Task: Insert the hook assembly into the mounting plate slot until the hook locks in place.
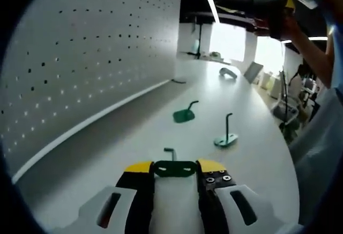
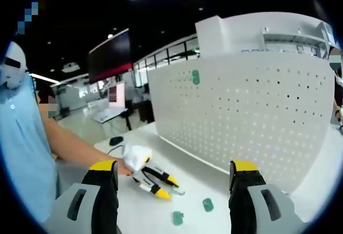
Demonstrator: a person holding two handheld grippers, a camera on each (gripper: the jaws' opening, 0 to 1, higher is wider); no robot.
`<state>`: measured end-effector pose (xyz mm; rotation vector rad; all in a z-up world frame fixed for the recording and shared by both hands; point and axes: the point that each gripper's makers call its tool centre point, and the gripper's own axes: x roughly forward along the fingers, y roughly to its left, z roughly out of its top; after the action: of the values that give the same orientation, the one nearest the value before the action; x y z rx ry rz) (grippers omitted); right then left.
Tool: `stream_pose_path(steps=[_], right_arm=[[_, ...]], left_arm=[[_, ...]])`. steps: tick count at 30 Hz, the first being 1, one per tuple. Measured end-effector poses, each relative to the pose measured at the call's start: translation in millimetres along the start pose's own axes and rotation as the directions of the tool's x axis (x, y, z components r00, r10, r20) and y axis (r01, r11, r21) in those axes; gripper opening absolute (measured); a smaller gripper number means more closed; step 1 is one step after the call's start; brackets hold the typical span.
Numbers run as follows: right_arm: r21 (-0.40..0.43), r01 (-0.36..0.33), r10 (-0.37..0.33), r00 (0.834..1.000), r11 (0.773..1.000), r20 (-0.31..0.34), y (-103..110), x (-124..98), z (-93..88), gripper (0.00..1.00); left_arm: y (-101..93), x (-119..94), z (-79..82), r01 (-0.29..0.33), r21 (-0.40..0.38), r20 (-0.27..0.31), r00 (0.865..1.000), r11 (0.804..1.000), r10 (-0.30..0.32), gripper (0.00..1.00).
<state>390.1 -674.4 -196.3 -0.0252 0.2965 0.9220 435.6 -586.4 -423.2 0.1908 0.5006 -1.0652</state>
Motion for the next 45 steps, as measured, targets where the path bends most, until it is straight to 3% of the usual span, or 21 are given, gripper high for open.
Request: stream_pose_path(steps=[9,18,34,45], right_arm=[[0.0,-0.009,0.009,1.0,1.0,-0.005,3.5,4.3,-1.7,0.87],[0.011,-0.027,0.027,1.0,1.0,0.001,10.1,8.1,-0.8,0.86],[0.042,-0.08,0.08,0.997,0.996,0.011,20.1,21.8,-1.1,0.8],[0.096,-0.092,0.092,0.996,0.991,0.009,22.4,27.0,-2.4,0.65]], left_arm=[[-0.3,-5.5,4.4,0.003,0.016,0.009,1.0,1.0,-0.003,0.31],[-4.0,-20.4,21.1,-0.003,0.04,0.042,0.999,0.999,0.002,0.31],[-26.1,-66.0,85.8,-0.033,0.142,0.171,0.985,0.989,0.009,0.31],[-53.0,-82.6,125.9,-0.029,0.216,0.245,0.969,0.976,-0.025,0.31]])
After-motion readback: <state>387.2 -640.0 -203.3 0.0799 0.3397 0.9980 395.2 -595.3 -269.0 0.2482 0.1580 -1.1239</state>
